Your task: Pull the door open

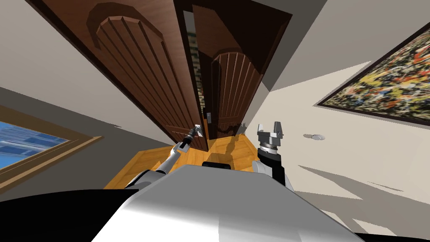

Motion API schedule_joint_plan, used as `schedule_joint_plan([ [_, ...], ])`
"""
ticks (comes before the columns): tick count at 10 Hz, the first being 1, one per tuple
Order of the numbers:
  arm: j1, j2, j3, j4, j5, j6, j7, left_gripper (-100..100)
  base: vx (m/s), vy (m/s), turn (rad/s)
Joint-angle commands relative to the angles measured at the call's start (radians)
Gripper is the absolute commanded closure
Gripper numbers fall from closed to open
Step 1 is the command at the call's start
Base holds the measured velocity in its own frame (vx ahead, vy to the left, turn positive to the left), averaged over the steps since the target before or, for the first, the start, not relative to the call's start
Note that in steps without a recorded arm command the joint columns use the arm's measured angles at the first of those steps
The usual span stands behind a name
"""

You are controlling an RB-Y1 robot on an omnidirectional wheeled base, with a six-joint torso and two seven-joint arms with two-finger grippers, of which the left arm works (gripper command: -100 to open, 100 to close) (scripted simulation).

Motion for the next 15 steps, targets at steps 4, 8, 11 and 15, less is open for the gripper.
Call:
schedule_joint_plan([
  [4, 0.051, 0.057, -0.072, -0.047, -0.016, -0.051, 0.073, 100, -0.205, 0.124, -0.093],
  [8, 0.071, 0.097, -0.092, -0.047, -0.021, -0.092, 0.104, 100, -0.152, 0.104, -0.079],
  [11, 0.091, 0.133, -0.116, -0.057, -0.024, -0.134, 0.135, 100, -0.152, 0.113, -0.076],
  [15, 0.124, 0.194, -0.154, -0.073, -0.030, -0.206, 0.187, 100, -0.156, 0.130, -0.091],
])
